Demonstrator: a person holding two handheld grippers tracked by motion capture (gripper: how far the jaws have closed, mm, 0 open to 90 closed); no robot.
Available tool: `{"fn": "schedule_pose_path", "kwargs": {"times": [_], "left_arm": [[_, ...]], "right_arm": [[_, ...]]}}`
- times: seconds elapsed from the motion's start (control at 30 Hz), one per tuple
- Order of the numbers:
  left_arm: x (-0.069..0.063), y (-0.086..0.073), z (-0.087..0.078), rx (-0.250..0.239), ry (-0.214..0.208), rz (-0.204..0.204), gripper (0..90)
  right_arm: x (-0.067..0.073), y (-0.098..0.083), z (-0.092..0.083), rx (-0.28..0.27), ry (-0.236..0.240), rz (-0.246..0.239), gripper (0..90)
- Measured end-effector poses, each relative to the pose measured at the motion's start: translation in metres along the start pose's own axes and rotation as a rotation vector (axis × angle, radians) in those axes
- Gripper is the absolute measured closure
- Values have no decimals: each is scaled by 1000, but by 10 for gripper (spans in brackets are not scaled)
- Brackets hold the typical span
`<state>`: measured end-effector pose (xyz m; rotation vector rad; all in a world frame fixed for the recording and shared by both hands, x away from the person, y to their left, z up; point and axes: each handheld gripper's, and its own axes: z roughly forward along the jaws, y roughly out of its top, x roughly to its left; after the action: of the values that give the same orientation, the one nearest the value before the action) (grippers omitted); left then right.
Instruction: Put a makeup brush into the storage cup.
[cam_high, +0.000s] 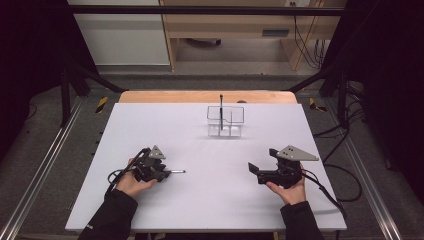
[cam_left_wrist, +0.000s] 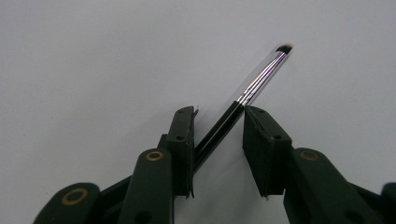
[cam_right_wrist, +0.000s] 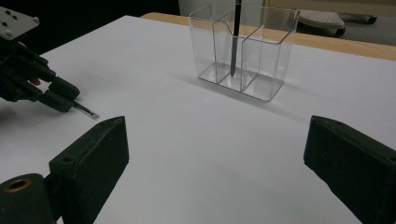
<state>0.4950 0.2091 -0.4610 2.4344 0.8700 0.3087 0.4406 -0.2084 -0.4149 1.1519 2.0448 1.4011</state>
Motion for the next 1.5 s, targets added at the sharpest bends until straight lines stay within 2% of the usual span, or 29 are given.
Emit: {"fn": "schedule_pose_path", "kwargs": {"times": [0.93, 1.5], "left_arm": [[0, 0, -3, 30, 1, -20, 767], [1, 0, -4, 39, -8, -51, 828]], "right_arm": [[0, -1, 1, 7, 2, -3, 71], [0, -1, 1, 9, 3, -3, 71]]}}
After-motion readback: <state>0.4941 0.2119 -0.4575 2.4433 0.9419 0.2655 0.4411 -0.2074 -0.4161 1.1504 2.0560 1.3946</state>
